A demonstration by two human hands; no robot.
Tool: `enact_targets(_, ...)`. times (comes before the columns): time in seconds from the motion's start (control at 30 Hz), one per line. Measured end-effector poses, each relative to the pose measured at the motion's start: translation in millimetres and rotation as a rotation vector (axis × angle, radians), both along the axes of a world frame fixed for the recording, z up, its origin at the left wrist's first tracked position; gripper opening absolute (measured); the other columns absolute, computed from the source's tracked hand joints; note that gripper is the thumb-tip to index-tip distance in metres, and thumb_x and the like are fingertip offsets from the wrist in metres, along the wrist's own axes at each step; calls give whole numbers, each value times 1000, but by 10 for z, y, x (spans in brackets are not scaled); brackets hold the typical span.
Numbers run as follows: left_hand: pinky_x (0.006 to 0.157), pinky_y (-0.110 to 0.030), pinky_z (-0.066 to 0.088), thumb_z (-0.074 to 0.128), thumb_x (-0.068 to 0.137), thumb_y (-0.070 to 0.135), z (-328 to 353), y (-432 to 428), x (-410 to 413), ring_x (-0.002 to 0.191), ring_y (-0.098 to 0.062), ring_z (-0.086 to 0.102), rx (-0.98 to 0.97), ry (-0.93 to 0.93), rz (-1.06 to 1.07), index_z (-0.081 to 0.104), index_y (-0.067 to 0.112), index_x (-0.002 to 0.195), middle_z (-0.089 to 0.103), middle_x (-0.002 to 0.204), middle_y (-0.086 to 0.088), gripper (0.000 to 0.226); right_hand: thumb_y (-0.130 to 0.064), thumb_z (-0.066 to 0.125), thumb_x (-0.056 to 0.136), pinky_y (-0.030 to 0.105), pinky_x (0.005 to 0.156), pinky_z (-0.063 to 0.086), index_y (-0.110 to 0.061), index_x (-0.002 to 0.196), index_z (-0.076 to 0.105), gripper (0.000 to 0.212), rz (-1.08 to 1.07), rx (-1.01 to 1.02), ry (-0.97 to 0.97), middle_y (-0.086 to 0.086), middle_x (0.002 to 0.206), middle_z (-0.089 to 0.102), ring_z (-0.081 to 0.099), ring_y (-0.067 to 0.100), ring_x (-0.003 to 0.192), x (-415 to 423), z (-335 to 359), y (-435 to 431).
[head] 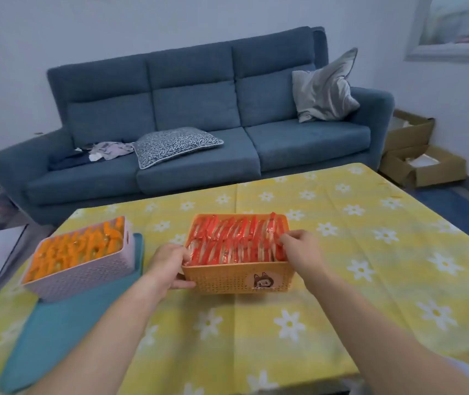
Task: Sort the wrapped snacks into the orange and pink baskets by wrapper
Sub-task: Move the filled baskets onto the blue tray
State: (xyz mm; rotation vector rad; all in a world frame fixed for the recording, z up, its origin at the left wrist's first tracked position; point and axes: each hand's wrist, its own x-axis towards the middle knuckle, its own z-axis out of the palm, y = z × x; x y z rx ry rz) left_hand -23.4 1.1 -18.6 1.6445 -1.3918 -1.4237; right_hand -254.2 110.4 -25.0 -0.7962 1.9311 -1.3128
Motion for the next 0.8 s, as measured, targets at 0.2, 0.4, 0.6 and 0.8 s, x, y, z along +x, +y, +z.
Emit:
enact_targets(0.2,65,-48,63,51,88,2,128,264,1388,80,-38,66,11,-51,201,60,8,92,61,95,-14,11,-16,59,94,31,68,49,-20,101,65,10,146,-65,-57,1,90,67,65,18,82,1246,-88,-202)
enact_targets(0.4,65,-42,60,57,95,19,22,352,2381,87,-33,59,11,-47,407,57,15,86,57,92,-5,10,-14,58,94,28,64,45,-15,107,65,15,282,-65,-38,3,97,66,64,20,89,2225,-78,-547)
enact_targets(0.6,67,-39,59,64,89,37,-241,264,3040,98,-31,65,-7,25,492,65,17,100,67,109,-7,23,-13,57,94,30,60,45,-11,111,64,19,391,-16,-20,6,83,67,60,19,72,2845,-161,-867)
enact_targets(0.8,81,-44,58,63,93,28,-501,77,3195,96,-25,61,-42,13,487,64,17,98,65,111,-11,12,-13,57,92,48,76,56,-15,114,60,22,424,-9,48,4,85,64,64,22,74,3031,-306,-1069)
